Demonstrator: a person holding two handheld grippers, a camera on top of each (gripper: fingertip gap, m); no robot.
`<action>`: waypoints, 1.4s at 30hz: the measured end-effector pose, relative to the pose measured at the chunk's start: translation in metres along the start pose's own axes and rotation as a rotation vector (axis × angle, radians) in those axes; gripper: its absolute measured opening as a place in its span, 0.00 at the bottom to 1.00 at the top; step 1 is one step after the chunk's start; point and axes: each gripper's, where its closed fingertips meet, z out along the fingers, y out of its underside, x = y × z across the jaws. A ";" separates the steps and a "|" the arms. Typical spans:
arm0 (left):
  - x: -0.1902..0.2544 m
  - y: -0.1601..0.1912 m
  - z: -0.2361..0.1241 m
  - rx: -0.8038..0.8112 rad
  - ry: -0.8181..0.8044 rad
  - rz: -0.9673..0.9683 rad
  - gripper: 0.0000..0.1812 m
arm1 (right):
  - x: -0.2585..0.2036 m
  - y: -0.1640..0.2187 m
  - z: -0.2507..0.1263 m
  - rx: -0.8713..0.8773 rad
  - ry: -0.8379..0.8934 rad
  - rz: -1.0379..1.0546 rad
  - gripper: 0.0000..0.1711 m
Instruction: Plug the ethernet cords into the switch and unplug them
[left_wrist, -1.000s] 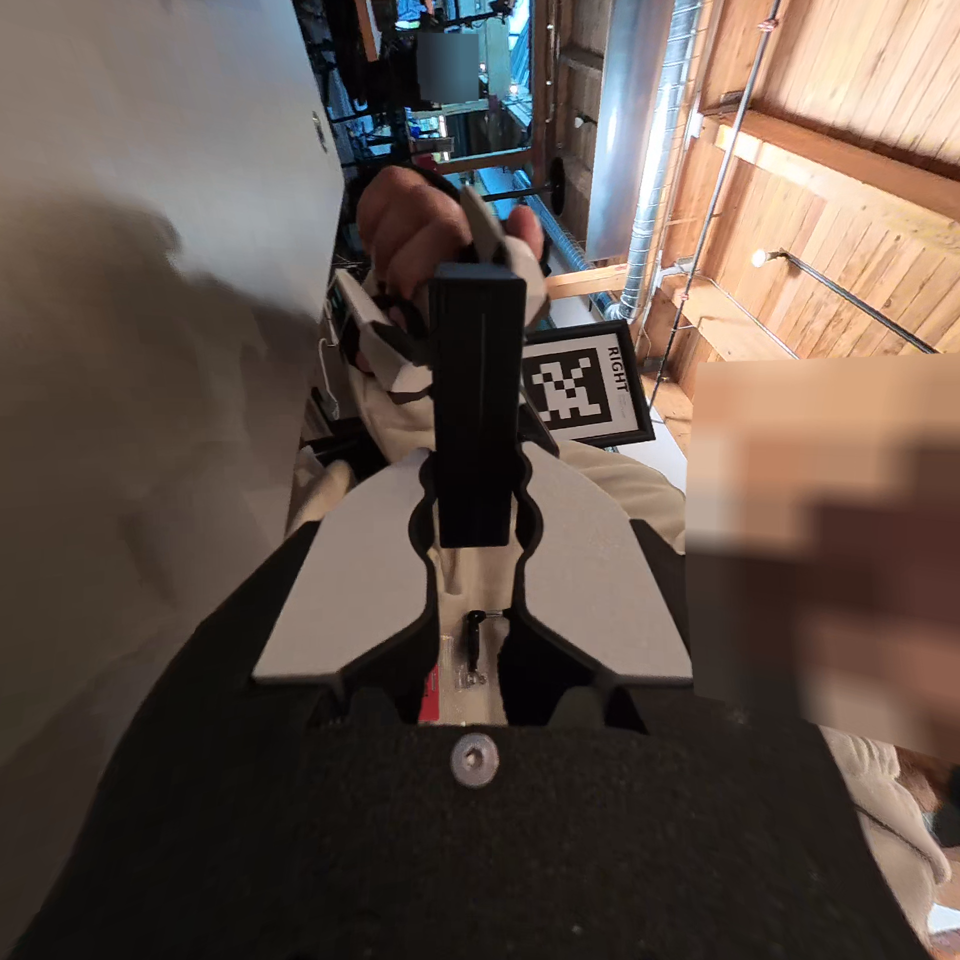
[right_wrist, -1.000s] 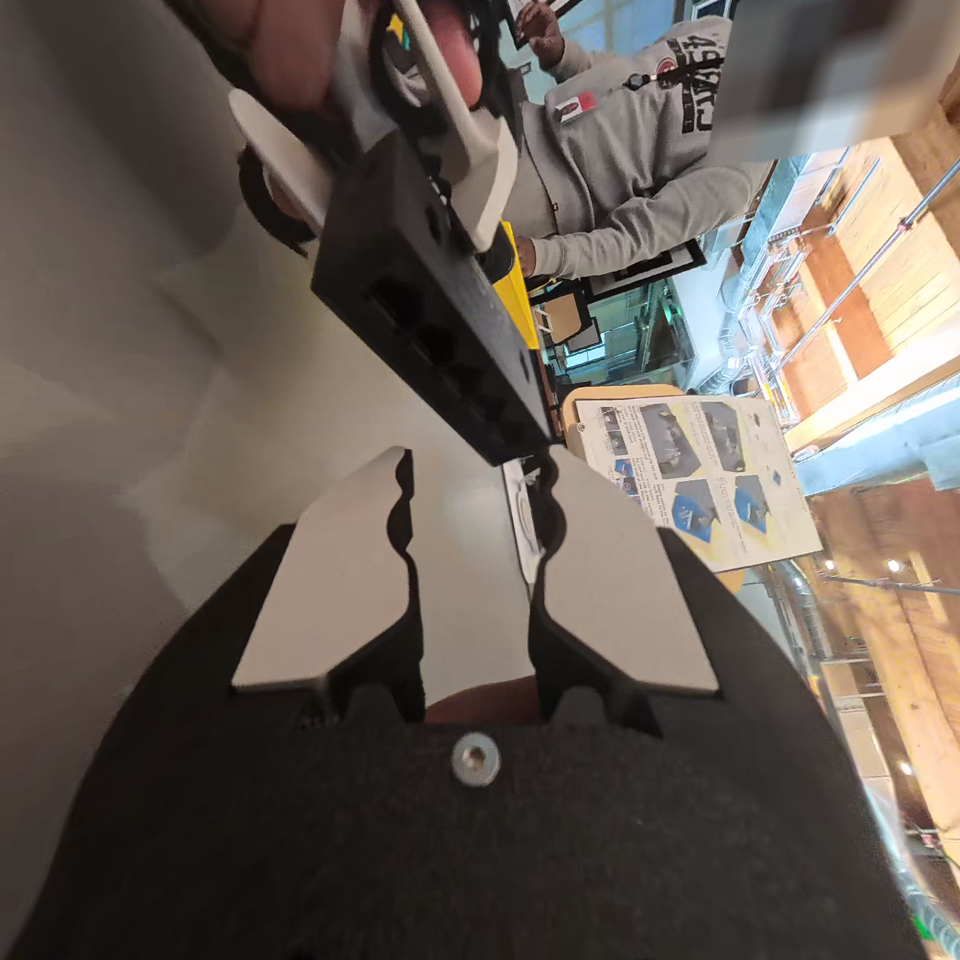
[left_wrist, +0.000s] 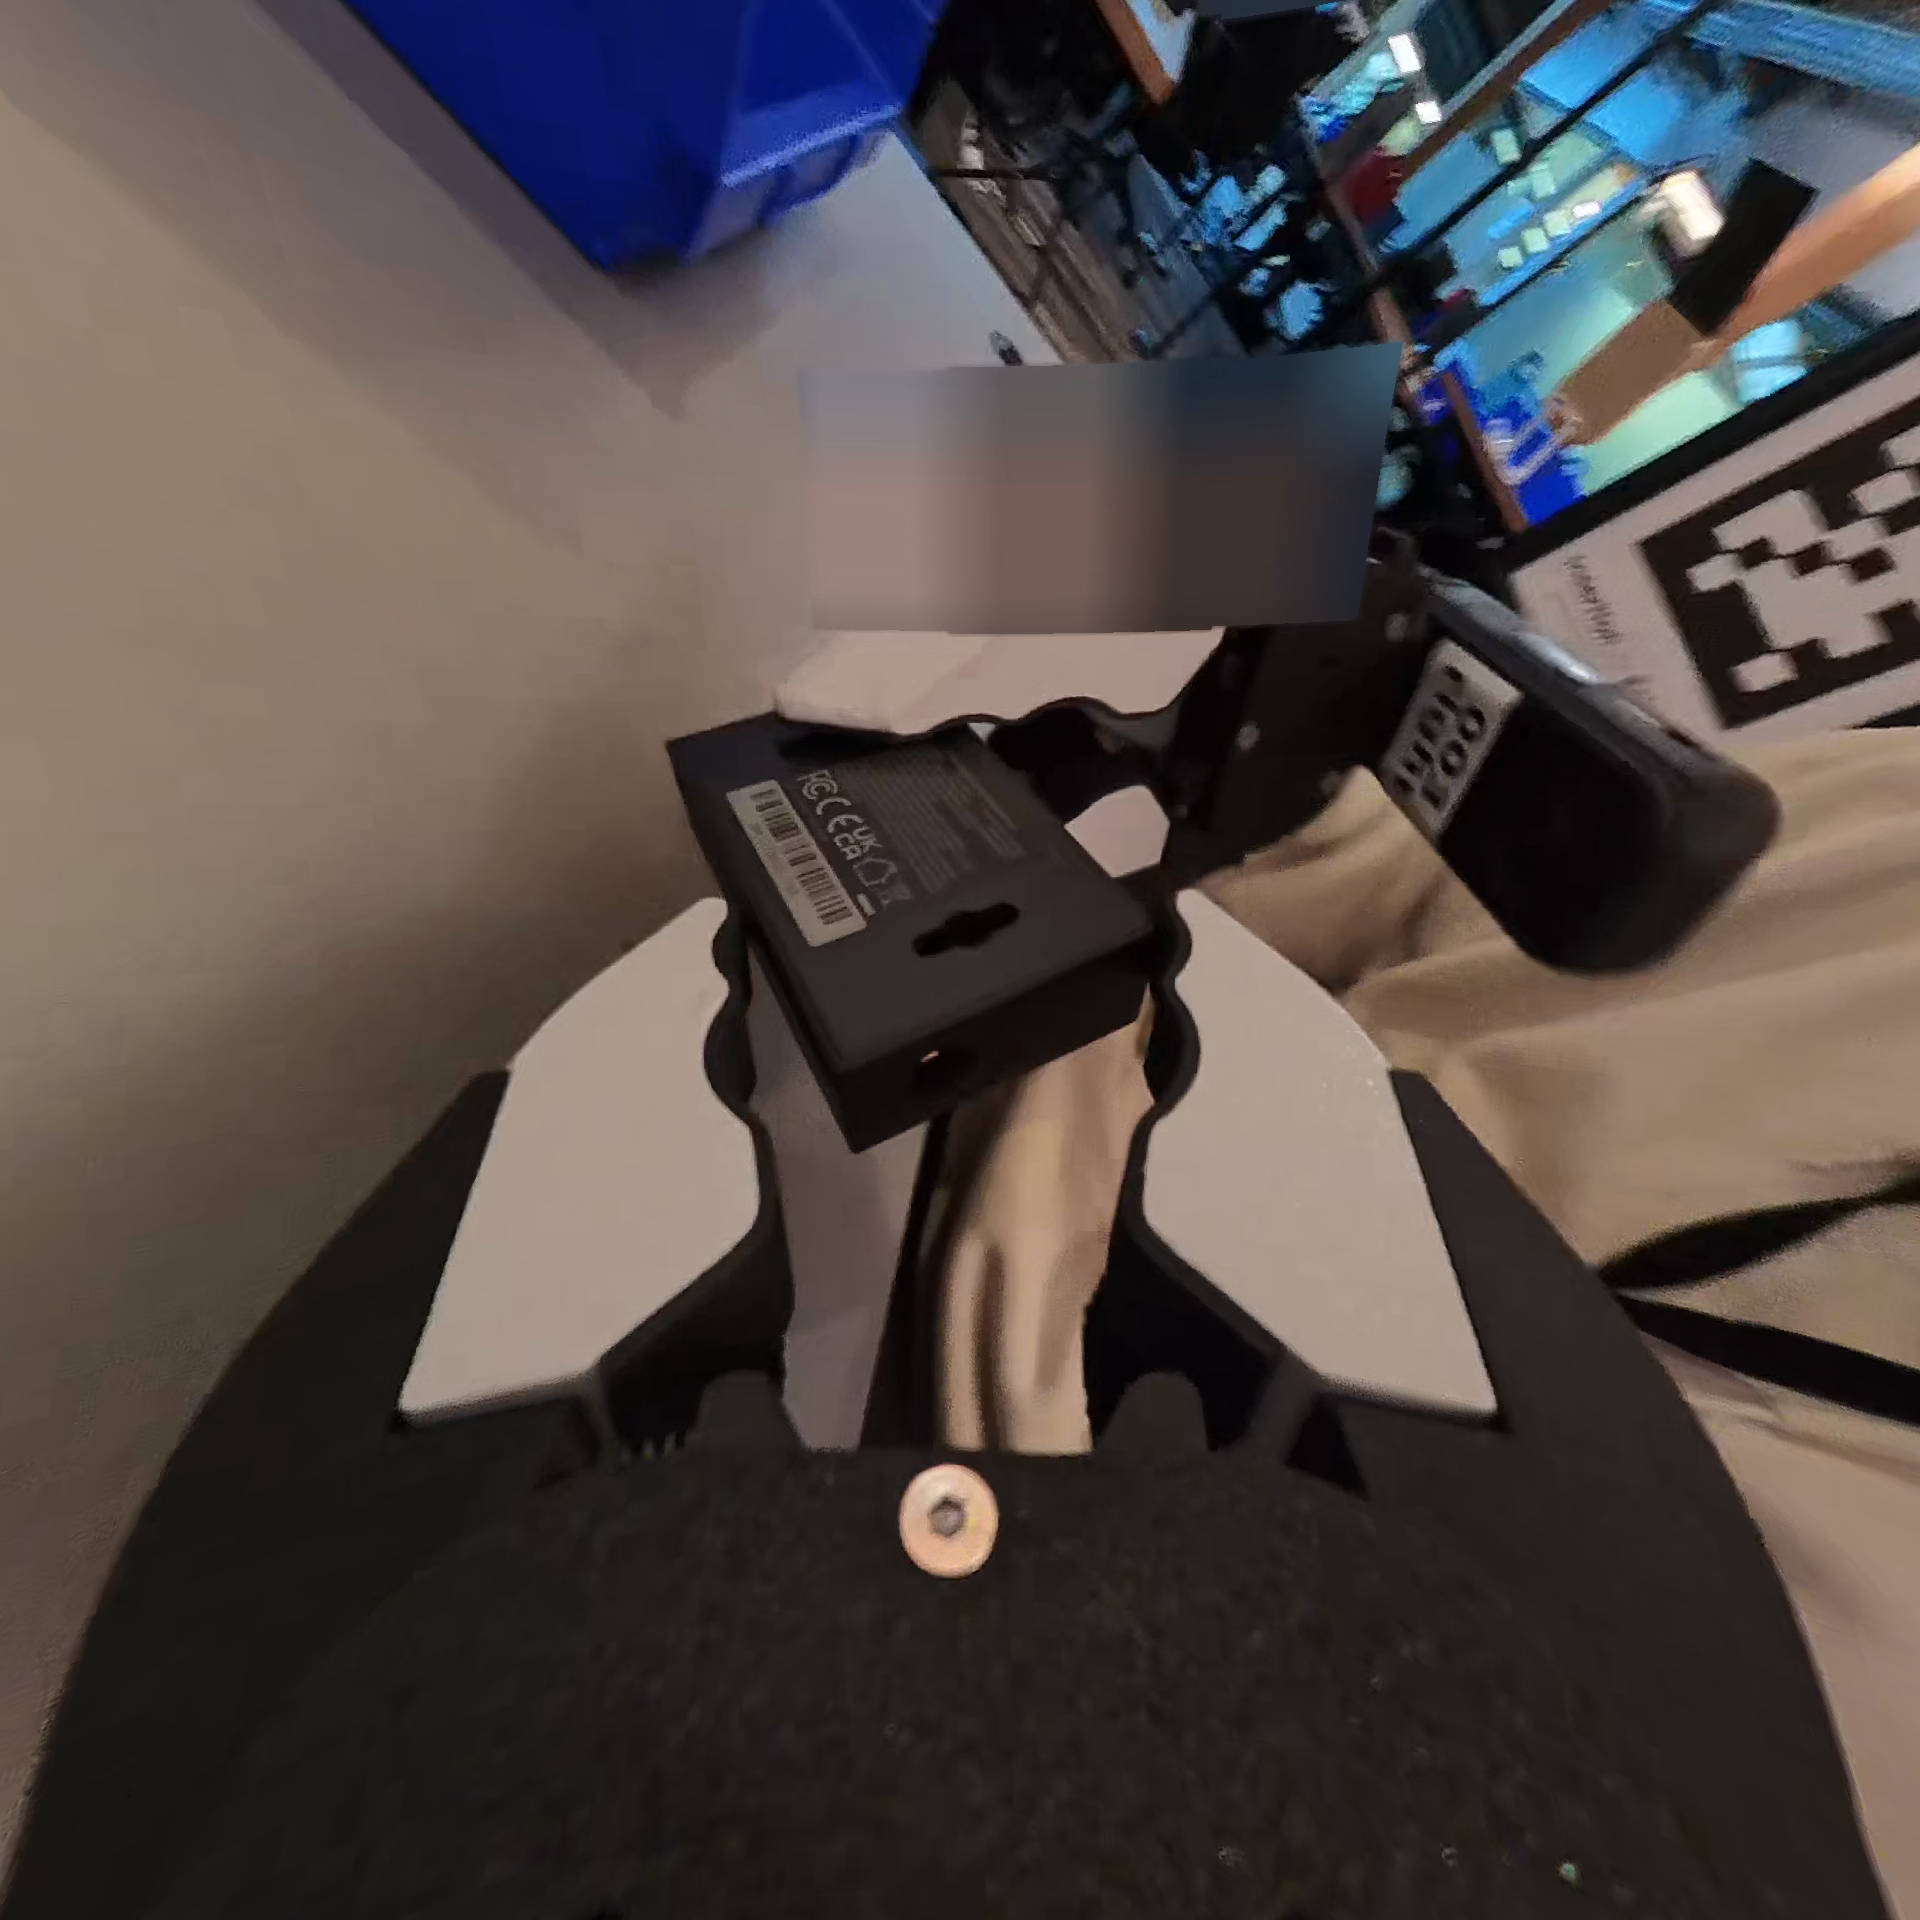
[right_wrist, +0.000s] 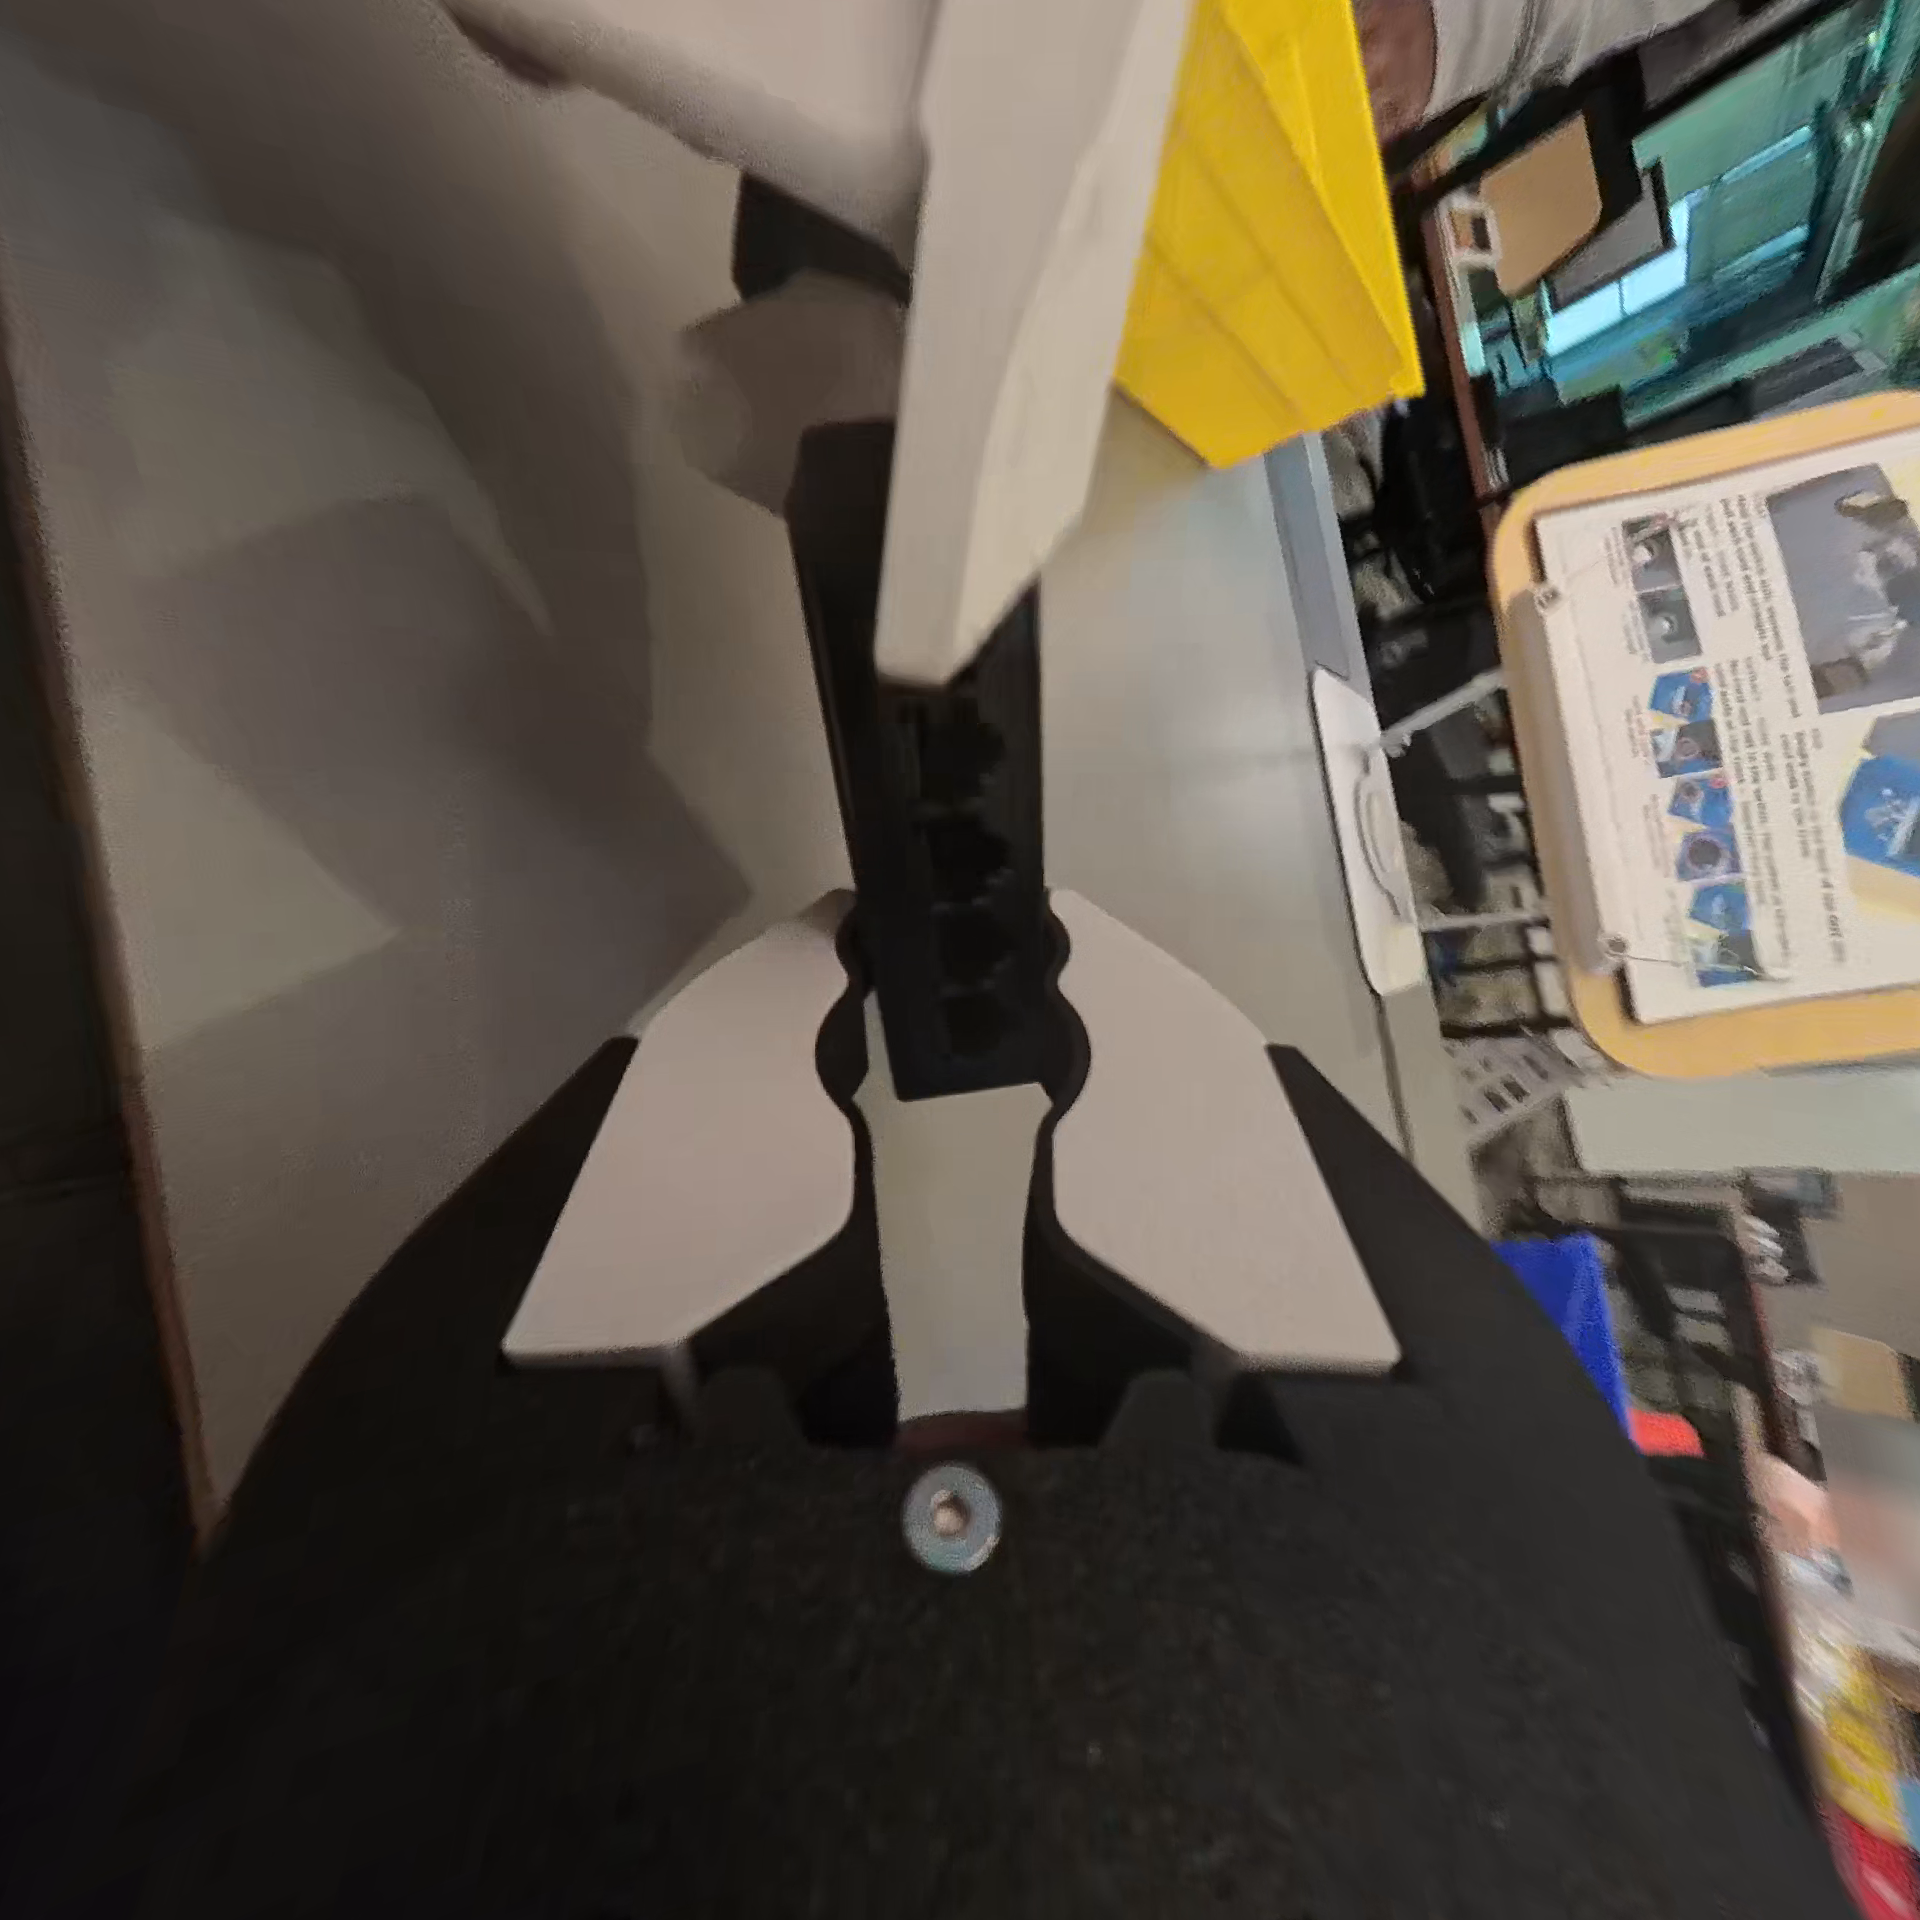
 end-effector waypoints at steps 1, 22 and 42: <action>0.004 0.000 -0.003 -0.002 0.057 -0.023 0.40 | -0.002 -0.005 -0.003 0.056 -0.031 0.014 0.16; 0.065 -0.015 -0.028 0.093 0.724 -0.246 0.37 | 0.015 -0.074 -0.078 0.781 -0.182 0.318 0.16; 0.060 -0.003 -0.006 0.054 0.609 -0.226 0.35 | -0.006 -0.081 -0.065 0.706 -0.198 0.264 0.18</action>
